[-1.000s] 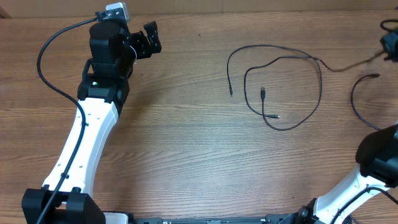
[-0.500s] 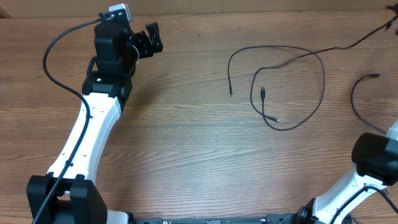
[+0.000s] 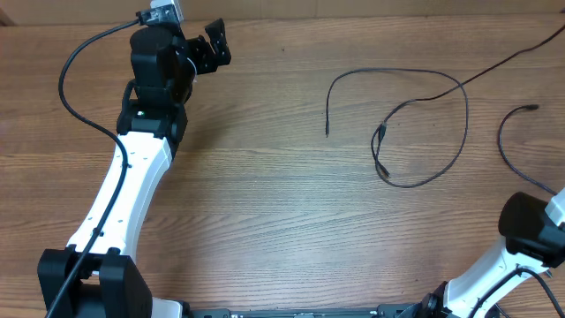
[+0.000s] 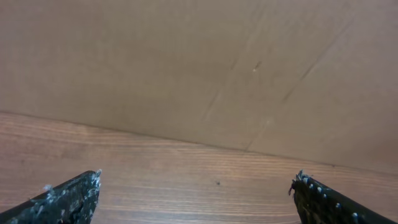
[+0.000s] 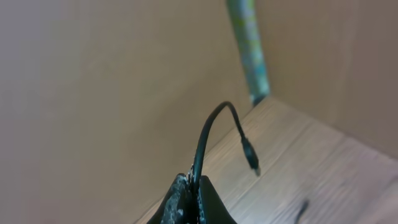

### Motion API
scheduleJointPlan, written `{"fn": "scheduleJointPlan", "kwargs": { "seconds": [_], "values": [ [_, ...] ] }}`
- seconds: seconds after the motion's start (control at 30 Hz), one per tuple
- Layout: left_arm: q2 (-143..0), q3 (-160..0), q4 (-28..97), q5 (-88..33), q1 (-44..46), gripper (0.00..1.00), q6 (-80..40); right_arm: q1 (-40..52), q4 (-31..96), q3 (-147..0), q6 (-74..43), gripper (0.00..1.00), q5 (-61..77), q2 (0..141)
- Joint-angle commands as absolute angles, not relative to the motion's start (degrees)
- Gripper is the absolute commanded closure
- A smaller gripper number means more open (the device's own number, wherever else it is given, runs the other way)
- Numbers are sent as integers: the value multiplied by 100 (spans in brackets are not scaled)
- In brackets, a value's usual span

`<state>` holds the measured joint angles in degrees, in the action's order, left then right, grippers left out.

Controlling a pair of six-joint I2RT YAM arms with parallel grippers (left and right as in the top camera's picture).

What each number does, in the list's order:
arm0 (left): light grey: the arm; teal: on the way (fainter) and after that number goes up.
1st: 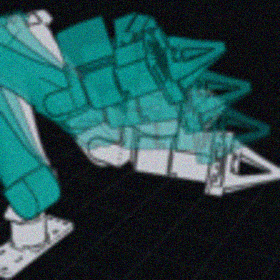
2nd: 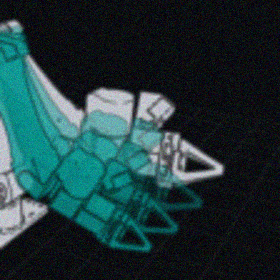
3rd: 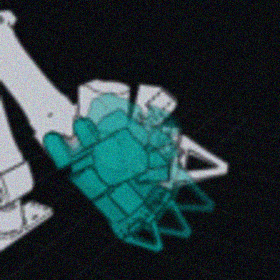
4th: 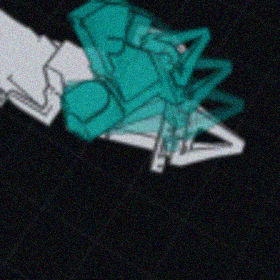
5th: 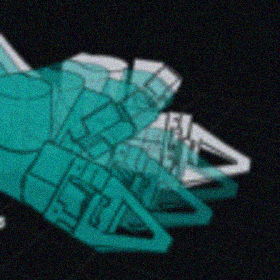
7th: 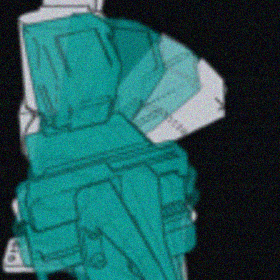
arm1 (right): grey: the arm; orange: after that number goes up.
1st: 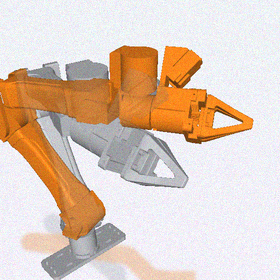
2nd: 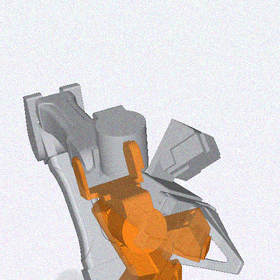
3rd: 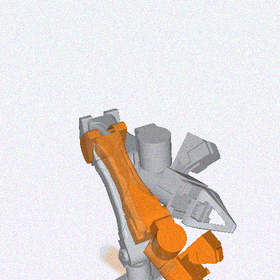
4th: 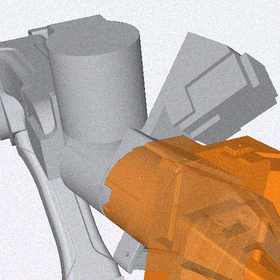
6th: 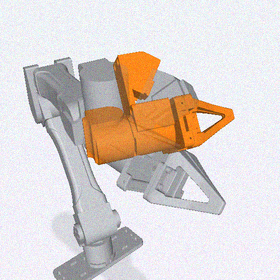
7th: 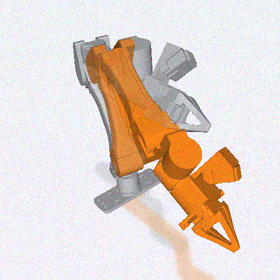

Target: Untangle cables

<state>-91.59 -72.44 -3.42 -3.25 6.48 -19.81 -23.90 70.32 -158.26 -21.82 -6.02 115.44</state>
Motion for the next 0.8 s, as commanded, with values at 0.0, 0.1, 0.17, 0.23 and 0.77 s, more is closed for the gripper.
{"fn": "scheduleJointPlan", "kwargs": {
  "seconds": [0.0,0.1,0.17,0.23,0.77],
  "values": [
    [-9159,-7279,-467,-456,646,0,-2082,-2370,6989,-15922,-1848,96,-1323,11489],
    [-9159,-7282,-552,-508,646,0,-2082,-2401,6879,-15845,-1658,96,-1356,11544],
    [-9159,-7282,-646,-676,646,0,-2082,-2418,6818,-15843,-1619,96,-1400,11607],
    [-9159,-7286,-720,-834,646,0,-2082,-2425,6781,-15843,-1538,96,-1459,11692],
    [-9148,-7293,-895,-1319,670,1,-2082,-2526,6775,-15823,-1299,96,-1752,12427]
  ]
}}
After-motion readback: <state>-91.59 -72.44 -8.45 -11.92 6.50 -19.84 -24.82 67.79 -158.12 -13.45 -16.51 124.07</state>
